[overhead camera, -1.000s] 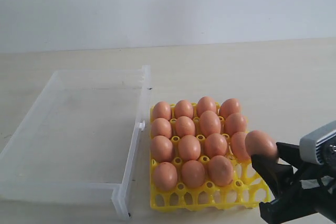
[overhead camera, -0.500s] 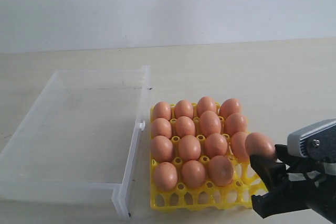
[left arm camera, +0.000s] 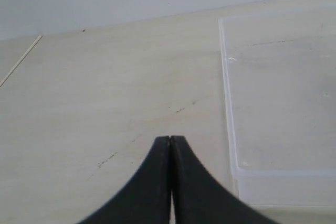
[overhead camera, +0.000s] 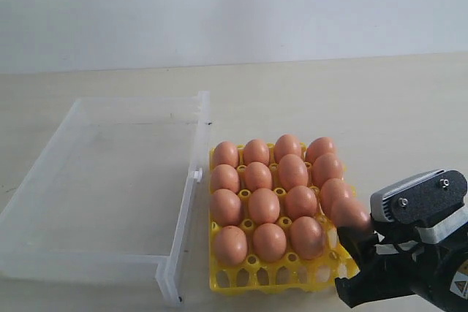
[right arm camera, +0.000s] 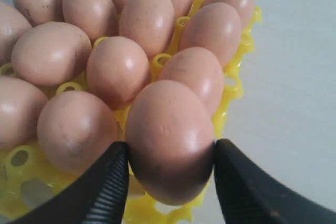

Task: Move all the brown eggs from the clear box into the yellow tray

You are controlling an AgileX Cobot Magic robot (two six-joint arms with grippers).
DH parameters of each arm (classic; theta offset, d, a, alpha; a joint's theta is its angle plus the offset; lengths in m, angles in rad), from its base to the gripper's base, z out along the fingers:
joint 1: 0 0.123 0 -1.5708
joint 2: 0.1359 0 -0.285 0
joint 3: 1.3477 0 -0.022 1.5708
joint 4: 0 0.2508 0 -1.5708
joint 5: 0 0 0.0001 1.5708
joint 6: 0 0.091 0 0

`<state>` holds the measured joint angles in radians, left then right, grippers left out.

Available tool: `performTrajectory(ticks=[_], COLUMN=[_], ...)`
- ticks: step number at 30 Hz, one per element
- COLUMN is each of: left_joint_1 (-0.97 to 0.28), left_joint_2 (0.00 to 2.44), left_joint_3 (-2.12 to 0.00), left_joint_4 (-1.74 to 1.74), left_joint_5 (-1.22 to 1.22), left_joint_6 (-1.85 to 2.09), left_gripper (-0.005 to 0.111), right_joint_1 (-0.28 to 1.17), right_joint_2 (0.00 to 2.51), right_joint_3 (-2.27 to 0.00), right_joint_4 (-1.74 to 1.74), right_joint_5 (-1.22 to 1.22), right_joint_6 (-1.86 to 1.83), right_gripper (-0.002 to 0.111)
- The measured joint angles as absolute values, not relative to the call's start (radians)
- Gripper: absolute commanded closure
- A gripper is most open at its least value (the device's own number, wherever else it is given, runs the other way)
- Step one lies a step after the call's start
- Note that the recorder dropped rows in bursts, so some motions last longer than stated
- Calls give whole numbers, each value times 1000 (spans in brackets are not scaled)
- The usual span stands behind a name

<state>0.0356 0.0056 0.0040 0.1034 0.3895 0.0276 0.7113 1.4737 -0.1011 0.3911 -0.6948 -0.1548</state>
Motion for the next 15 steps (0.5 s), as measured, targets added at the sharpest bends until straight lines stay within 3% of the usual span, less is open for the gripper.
performTrajectory(ticks=[4,6,12,15], left_joint_1=[36,36,36,36], left_joint_2=[6,6,6,6], left_joint_3=[4,4,4,4], left_joint_4=[103,103,103,103], left_joint_5=[389,389,389,389], left_joint_6=[28,28,28,28], left_gripper=[107,107,107,107], right_joint_1=[711,711,711,711], right_joint_2=[1477,1477,1477,1455], right_joint_3=[-101,-101,-101,-101], right_joint_4=[379,372,369,371], right_joint_5=[-695,-697,-699,-699], right_joint_6=[-151,-141,-140,-170], right_gripper=[46,39,40,56])
